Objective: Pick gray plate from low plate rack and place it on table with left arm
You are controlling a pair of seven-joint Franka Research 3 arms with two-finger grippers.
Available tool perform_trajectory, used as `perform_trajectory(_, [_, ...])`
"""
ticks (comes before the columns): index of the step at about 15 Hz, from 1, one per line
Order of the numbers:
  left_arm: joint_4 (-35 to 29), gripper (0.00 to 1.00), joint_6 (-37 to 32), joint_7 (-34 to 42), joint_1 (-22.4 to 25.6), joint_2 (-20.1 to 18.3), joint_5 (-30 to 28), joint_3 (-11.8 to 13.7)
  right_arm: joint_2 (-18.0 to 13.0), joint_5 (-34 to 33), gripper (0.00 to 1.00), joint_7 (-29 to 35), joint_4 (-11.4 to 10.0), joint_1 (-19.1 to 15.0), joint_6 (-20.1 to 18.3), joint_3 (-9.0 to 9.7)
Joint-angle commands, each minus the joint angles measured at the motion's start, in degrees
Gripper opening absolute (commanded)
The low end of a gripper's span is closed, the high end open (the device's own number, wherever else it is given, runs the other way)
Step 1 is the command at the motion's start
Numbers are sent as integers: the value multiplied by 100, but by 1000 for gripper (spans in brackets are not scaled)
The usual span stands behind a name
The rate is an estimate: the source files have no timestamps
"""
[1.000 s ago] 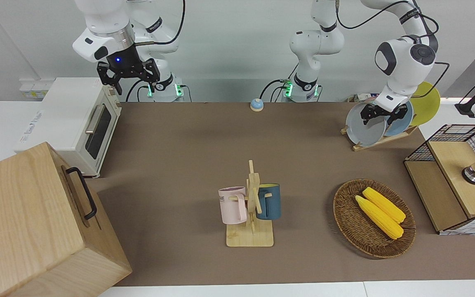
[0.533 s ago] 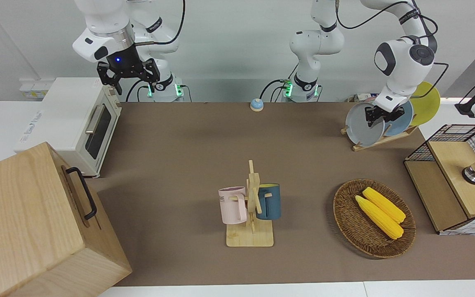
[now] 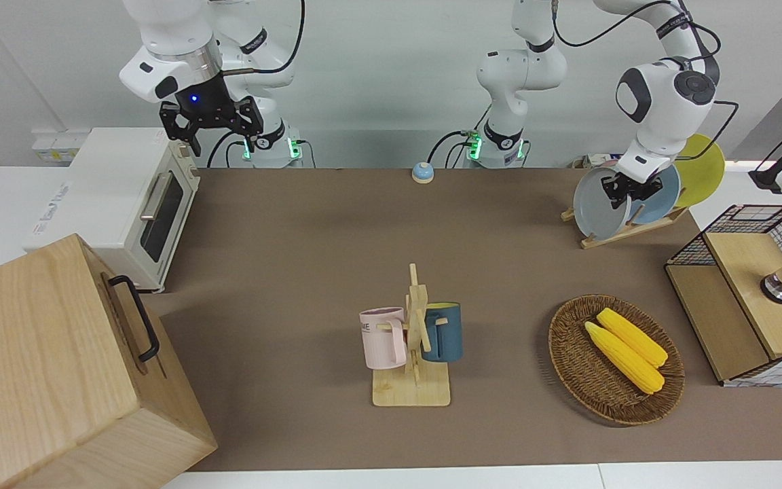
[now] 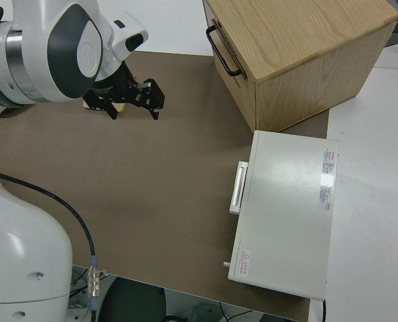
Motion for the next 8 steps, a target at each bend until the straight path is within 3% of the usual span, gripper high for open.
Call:
perform_trajectory(1, [259, 0, -410, 54, -8, -111, 120, 17, -14, 59, 990, -8, 35, -56, -75, 33])
perform_trajectory(8, [1041, 0, -1307, -78, -69, -111, 111, -255, -14, 59, 990, -8, 35, -56, -75, 33])
